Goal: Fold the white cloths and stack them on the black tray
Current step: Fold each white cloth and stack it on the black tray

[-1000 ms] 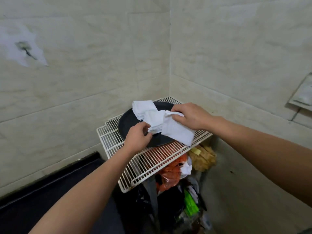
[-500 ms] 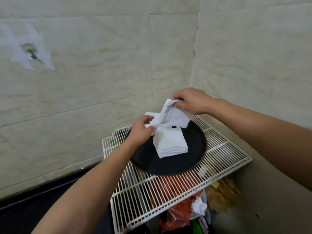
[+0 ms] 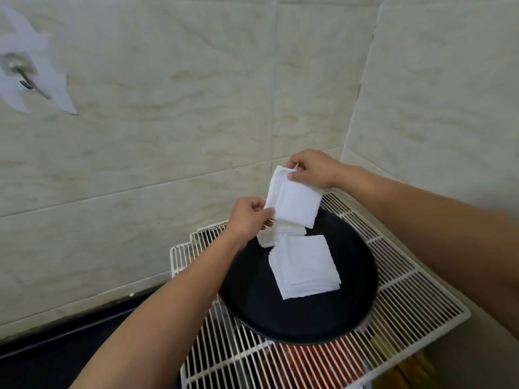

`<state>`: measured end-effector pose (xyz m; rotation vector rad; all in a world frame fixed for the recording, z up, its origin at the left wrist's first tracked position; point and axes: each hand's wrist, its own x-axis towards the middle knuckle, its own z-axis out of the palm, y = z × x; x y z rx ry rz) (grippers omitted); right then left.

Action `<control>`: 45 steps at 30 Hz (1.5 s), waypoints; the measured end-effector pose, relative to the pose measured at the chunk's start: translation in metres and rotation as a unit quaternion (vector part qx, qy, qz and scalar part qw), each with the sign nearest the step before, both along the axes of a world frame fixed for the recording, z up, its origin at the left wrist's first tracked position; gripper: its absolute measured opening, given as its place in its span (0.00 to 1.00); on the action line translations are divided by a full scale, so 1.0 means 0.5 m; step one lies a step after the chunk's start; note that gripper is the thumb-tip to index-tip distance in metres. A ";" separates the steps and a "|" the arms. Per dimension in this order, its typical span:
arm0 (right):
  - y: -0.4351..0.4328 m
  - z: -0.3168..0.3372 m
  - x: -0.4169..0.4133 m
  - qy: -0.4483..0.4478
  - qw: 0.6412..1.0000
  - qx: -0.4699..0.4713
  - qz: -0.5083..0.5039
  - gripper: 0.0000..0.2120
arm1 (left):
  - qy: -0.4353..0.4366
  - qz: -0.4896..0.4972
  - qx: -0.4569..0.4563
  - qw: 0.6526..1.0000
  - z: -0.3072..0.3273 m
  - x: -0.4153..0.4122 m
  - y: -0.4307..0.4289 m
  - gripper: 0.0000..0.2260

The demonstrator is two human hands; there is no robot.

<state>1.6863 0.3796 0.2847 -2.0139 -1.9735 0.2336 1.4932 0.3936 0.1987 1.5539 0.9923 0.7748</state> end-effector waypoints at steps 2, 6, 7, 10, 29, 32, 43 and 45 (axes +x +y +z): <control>0.029 -0.023 0.004 0.039 0.999 -0.009 -0.010 0.05 | 0.020 0.000 -0.009 1.000 -0.014 0.004 0.004 0.04; 0.090 -0.080 0.008 0.040 0.999 -0.028 0.003 0.03 | 0.070 0.024 -0.020 0.997 -0.042 0.012 0.017 0.12; 0.103 -0.095 0.006 0.038 0.999 -0.034 0.008 0.03 | 0.080 0.031 -0.021 0.996 -0.048 0.012 0.021 0.14; 0.132 -0.138 -0.002 0.041 0.998 -0.051 0.026 0.03 | 0.103 0.035 -0.028 0.994 -0.063 0.010 0.027 0.15; 0.015 -0.278 0.025 -0.112 0.991 0.035 0.059 0.21 | 0.438 -0.110 0.453 0.768 -0.082 0.015 0.072 0.20; 0.007 -0.300 0.025 -0.115 0.992 -0.004 0.057 0.25 | 0.477 -0.124 0.414 0.765 -0.104 -0.002 0.100 0.24; -0.013 -0.274 0.027 -0.070 0.996 -0.045 0.005 0.26 | 0.397 -0.108 0.408 0.815 -0.121 -0.001 0.090 0.21; -0.034 -0.255 0.033 -0.033 0.997 0.033 -0.067 0.22 | 0.313 -0.040 0.419 0.851 -0.108 0.000 0.064 0.17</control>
